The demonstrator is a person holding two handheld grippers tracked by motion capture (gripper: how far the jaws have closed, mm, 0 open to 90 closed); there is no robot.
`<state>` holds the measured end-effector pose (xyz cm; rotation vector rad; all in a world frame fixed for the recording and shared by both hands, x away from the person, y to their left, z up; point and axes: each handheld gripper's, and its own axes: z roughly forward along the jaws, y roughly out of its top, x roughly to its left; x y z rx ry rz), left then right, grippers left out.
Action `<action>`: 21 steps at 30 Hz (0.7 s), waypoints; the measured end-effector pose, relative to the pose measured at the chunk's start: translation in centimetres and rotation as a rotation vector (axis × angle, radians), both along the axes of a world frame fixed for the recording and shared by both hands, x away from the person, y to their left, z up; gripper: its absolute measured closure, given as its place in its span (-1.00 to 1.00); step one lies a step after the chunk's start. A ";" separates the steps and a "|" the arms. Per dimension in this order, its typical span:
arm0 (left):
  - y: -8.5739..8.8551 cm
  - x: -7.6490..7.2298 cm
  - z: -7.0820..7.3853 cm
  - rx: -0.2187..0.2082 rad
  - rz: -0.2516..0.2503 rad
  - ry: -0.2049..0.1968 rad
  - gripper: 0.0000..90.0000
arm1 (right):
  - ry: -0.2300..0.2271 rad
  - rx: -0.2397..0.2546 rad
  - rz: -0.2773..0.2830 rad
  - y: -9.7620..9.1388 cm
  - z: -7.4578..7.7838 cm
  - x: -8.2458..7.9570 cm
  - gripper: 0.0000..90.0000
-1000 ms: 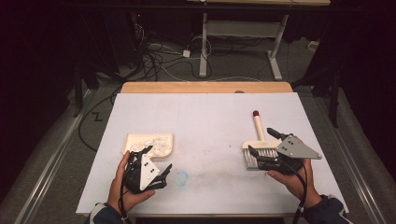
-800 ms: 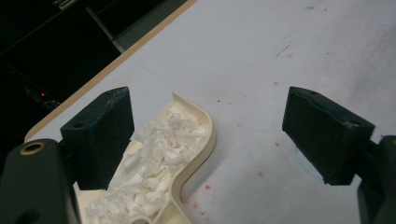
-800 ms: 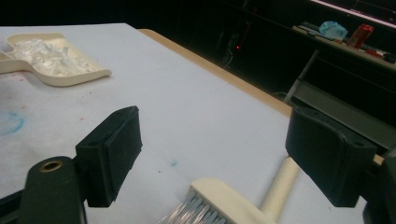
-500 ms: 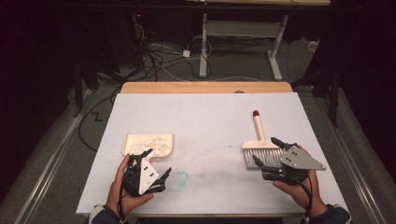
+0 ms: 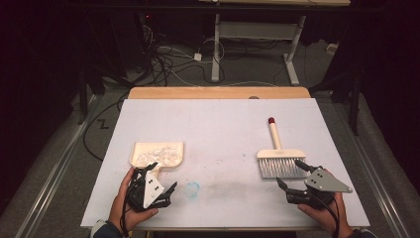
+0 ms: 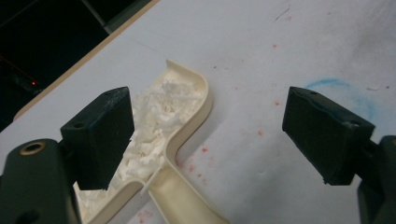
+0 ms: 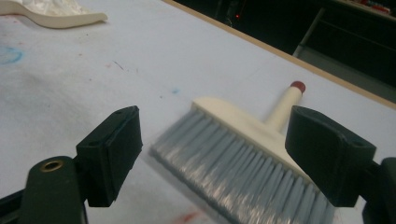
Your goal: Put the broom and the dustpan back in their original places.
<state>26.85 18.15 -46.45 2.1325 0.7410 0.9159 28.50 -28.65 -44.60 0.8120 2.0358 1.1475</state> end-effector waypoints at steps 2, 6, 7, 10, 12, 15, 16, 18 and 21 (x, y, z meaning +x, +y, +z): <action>0.4 0.0 -0.2 -0.003 0.003 0.009 -0.65 | 0.011 -0.003 -0.013 -0.4 -0.3 -0.2 -0.58; 1.3 -0.3 -0.6 -0.008 0.019 0.020 -0.65 | 0.034 -0.027 -0.046 -1.0 -1.0 -0.8 -0.59; 1.6 -0.3 -0.7 -0.013 0.020 0.027 -0.65 | 0.036 -0.036 -0.046 -1.2 -1.2 -0.9 -0.59; 1.9 -0.2 -0.9 -0.020 0.028 0.032 -0.65 | 0.040 -0.045 -0.050 -1.4 -1.4 -1.3 -0.60; 1.9 -0.3 -0.9 -0.023 0.028 0.034 -0.65 | 0.041 -0.041 -0.051 -1.4 -1.4 -1.3 -0.61; 1.6 -0.5 -1.0 -0.024 0.024 0.052 -0.65 | 0.025 -0.035 -0.051 -1.4 -1.2 -1.3 -0.61; 1.6 -0.6 -1.0 -0.017 0.025 0.051 -0.65 | 0.023 -0.034 -0.048 -1.4 -1.1 -1.3 -0.61; 1.5 -0.7 -1.0 -0.012 0.021 0.051 -0.65 | 0.017 -0.029 -0.049 -1.4 -1.0 -1.4 -0.61; 1.4 -0.8 -1.0 -0.011 0.019 0.044 -0.65 | 0.015 -0.033 -0.047 -1.4 -1.0 -1.4 -0.61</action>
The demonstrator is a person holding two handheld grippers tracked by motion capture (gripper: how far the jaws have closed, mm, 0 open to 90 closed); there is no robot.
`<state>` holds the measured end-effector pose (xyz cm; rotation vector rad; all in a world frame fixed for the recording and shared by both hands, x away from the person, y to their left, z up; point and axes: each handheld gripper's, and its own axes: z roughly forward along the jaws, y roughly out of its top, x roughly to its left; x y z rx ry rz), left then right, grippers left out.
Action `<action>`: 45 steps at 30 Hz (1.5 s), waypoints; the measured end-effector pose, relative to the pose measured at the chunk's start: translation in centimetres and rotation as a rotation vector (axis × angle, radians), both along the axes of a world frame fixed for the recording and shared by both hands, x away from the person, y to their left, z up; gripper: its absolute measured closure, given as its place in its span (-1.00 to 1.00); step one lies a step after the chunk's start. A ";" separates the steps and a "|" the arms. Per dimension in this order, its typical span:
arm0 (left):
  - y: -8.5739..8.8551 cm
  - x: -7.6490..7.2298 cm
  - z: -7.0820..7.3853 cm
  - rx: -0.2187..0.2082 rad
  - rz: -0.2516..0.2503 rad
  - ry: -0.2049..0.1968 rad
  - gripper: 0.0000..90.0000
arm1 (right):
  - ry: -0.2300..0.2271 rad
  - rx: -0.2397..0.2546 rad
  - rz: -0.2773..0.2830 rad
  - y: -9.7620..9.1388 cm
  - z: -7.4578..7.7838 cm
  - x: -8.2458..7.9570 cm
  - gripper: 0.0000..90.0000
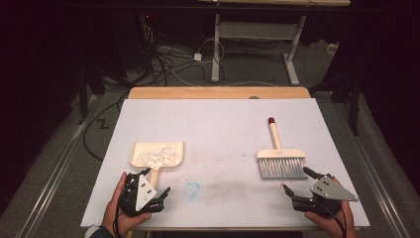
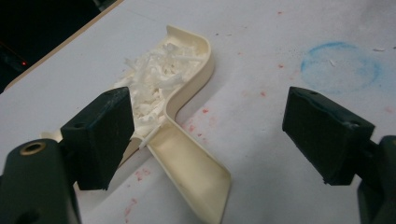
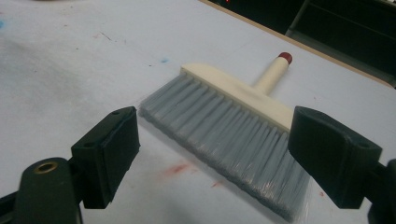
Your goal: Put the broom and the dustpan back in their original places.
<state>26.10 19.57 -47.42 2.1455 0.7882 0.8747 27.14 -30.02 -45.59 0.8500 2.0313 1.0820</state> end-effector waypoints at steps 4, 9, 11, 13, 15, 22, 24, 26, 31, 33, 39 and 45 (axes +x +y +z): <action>0.1 -0.1 -0.1 0.009 -0.008 0.002 -0.65 | -0.012 -0.002 0.012 0.2 0.3 0.1 -0.61; 0.1 -0.1 0.0 0.006 -0.014 -0.001 -0.65 | -0.015 -0.002 0.008 0.3 0.4 -0.1 -0.61; 0.1 0.0 0.0 0.006 -0.015 -0.002 -0.65 | -0.019 -0.003 0.005 0.3 0.5 -0.1 -0.61; 0.1 0.0 0.0 0.001 -0.015 -0.001 -0.65 | -0.019 -0.002 0.007 0.3 0.5 -0.1 -0.61; 0.0 0.0 0.0 0.008 -0.015 0.000 -0.65 | -0.022 -0.004 0.010 0.3 0.5 -0.1 -0.61; 0.0 0.1 0.0 0.011 -0.015 0.005 -0.65 | -0.025 -0.002 0.009 0.3 0.6 -0.1 -0.61; -0.1 0.1 -0.1 0.014 -0.016 0.005 -0.65 | -0.026 -0.002 0.010 0.3 0.6 -0.1 -0.61; -0.1 0.1 -0.1 0.015 -0.017 0.007 -0.65 | -0.028 -0.002 0.009 0.3 0.6 -0.1 -0.61; -0.1 0.1 -0.1 0.015 -0.016 0.006 -0.65 | -0.030 -0.003 0.007 0.4 0.6 -0.1 -0.61; -0.1 0.1 -0.1 0.015 -0.016 0.008 -0.65 | -0.030 -0.004 0.008 0.4 0.6 -0.1 -0.61; -0.2 0.1 -0.1 0.019 -0.017 0.009 -0.65 | -0.034 -0.006 0.006 0.4 0.6 -0.1 -0.61; -0.2 0.2 -0.1 0.019 -0.017 0.011 -0.65 | -0.030 -0.004 0.007 0.4 0.6 0.0 -0.61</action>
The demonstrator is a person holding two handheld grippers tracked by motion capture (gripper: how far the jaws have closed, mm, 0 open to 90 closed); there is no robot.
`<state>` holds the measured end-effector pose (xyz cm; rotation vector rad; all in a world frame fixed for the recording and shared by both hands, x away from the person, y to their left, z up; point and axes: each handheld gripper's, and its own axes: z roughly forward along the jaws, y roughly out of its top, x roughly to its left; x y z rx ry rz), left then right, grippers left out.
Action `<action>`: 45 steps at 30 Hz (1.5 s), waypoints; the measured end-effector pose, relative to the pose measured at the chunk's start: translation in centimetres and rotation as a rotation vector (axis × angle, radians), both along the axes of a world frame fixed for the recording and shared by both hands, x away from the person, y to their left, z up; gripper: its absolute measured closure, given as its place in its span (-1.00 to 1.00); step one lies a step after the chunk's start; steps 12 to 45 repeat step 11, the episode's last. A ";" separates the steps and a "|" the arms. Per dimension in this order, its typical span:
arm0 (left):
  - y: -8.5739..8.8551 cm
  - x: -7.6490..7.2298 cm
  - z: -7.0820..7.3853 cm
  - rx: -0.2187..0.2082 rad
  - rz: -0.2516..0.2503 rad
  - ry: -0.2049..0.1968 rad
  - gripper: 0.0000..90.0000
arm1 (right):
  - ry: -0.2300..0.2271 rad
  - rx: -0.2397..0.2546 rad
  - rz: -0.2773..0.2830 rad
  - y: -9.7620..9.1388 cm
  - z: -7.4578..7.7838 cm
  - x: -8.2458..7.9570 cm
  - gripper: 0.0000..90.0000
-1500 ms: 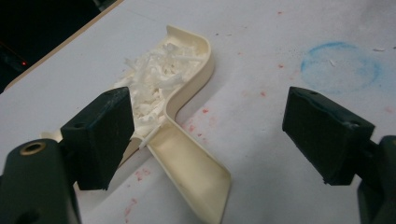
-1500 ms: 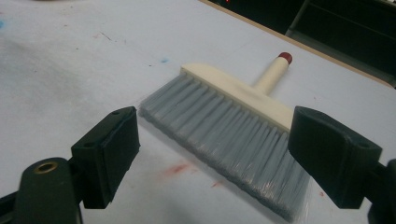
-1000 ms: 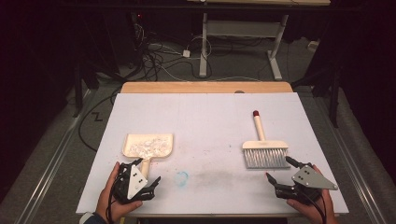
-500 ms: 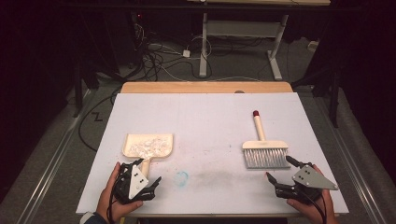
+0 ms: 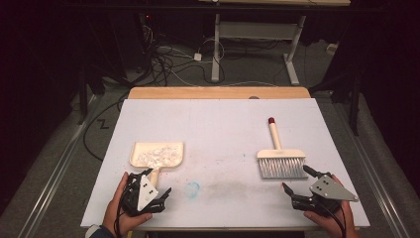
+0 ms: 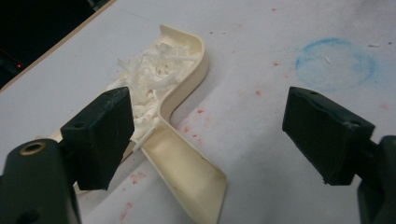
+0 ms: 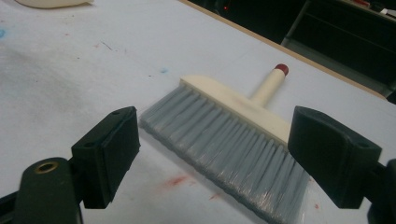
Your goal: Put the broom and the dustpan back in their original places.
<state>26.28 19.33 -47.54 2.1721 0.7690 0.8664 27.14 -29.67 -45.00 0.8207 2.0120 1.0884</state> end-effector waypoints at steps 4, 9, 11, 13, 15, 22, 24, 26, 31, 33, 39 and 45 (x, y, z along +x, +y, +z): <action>-0.1 0.0 0.0 0.004 -0.003 0.002 -0.65 | 0.002 -0.001 0.001 0.0 0.0 0.0 -0.61; -0.3 0.2 0.0 0.011 -0.008 0.005 -0.65 | 0.008 -0.005 0.002 0.0 -0.2 0.2 -0.61; -0.3 0.2 0.0 0.010 -0.007 0.005 -0.65 | 0.013 -0.003 0.001 0.0 -0.2 0.2 -0.61; -0.3 0.2 0.0 0.010 -0.007 0.005 -0.65 | 0.013 -0.003 0.001 0.0 -0.2 0.2 -0.61; -0.3 0.2 0.0 0.010 -0.007 0.005 -0.65 | 0.013 -0.003 0.001 0.0 -0.2 0.2 -0.61; -0.3 0.2 0.0 0.010 -0.007 0.005 -0.65 | 0.013 -0.003 0.001 0.0 -0.2 0.2 -0.61; -0.3 0.2 0.0 0.010 -0.007 0.005 -0.65 | 0.013 -0.003 0.001 0.0 -0.2 0.2 -0.61; -0.3 0.2 0.0 0.010 -0.007 0.005 -0.65 | 0.013 -0.003 0.001 0.0 -0.2 0.2 -0.61; -0.3 0.2 0.0 0.010 -0.007 0.005 -0.65 | 0.013 -0.003 0.001 0.0 -0.2 0.2 -0.61; -0.3 0.2 0.0 0.010 -0.007 0.005 -0.65 | 0.013 -0.003 0.001 0.0 -0.2 0.2 -0.61; -0.3 0.2 0.0 0.010 -0.007 0.005 -0.65 | 0.013 -0.003 0.001 0.0 -0.2 0.2 -0.61; -0.3 0.2 0.0 0.010 -0.007 0.005 -0.65 | 0.013 -0.003 0.001 0.0 -0.2 0.2 -0.61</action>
